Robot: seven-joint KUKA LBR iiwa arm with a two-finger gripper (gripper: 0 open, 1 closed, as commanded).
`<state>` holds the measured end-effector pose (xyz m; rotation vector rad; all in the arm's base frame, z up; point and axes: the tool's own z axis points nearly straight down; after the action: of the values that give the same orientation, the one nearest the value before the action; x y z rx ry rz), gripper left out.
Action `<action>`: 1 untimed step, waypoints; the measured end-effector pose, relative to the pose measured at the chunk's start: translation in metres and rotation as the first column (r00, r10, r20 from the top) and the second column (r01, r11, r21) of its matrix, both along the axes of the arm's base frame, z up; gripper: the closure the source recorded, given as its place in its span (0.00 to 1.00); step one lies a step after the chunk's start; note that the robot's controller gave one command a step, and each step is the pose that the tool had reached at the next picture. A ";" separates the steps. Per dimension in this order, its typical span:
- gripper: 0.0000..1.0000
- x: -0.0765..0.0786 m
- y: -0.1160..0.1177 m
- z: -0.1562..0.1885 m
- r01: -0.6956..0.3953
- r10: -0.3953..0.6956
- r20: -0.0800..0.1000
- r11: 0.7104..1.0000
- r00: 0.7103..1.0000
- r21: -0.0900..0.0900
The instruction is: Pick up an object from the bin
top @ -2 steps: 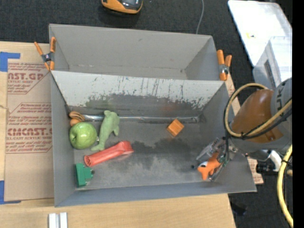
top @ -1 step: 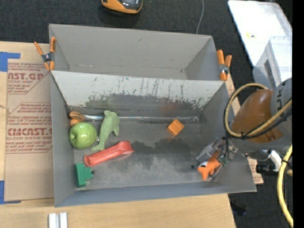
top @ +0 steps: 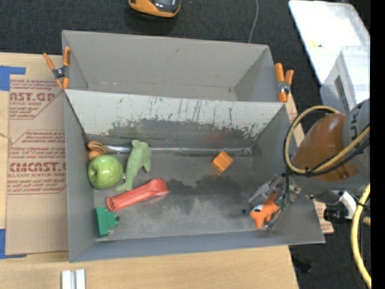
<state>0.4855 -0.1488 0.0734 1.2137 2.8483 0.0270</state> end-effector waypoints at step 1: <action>1.00 0.000 -0.001 0.000 -0.022 0.022 0.005 1.000 1.000 -0.001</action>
Offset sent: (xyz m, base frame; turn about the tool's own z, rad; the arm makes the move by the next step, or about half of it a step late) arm -0.0020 0.0027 -0.0034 0.0224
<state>0.4858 -0.1496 0.0733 1.1805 2.8570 0.0298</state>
